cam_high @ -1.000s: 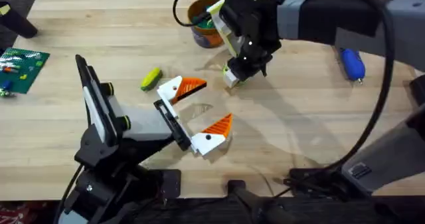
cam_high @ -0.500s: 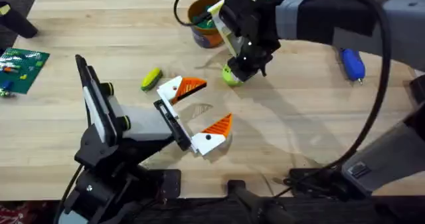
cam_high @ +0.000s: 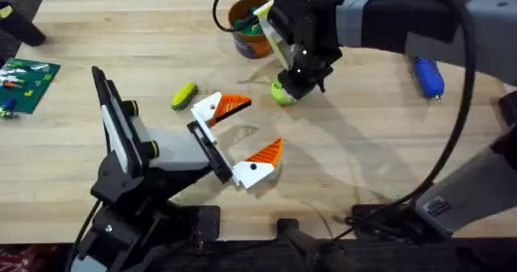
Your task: Pick up the gripper from the table and insert it into the empty holder that is missing its gripper. Then pick up a screw, insert it into the mounting hole, and use the screwdriver to tighten it. Finally, clean up the table by picking up the vegetable and placing it into the bucket.
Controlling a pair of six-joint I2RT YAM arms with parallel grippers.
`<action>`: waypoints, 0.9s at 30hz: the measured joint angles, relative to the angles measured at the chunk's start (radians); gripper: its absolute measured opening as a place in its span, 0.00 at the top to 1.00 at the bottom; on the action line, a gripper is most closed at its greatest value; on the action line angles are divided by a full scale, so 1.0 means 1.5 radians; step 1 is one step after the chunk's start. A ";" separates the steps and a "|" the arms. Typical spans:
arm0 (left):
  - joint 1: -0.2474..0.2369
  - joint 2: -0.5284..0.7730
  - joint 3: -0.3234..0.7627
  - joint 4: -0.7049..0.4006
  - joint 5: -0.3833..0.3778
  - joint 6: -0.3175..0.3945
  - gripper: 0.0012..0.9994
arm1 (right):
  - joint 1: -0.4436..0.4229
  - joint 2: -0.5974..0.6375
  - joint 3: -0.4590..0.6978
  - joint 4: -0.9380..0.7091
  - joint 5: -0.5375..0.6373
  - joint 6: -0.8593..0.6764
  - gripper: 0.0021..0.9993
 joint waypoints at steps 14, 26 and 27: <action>0.000 0.000 0.000 0.000 0.000 0.000 0.02 | 0.000 -0.034 0.153 -0.120 0.000 0.000 0.99; 0.000 0.000 0.000 0.000 0.000 0.000 0.02 | 0.038 -0.050 0.356 -0.241 -0.030 0.000 0.99; 0.000 0.000 0.000 0.000 0.000 0.000 0.02 | 0.046 -0.050 0.368 -0.243 -0.037 -0.002 0.99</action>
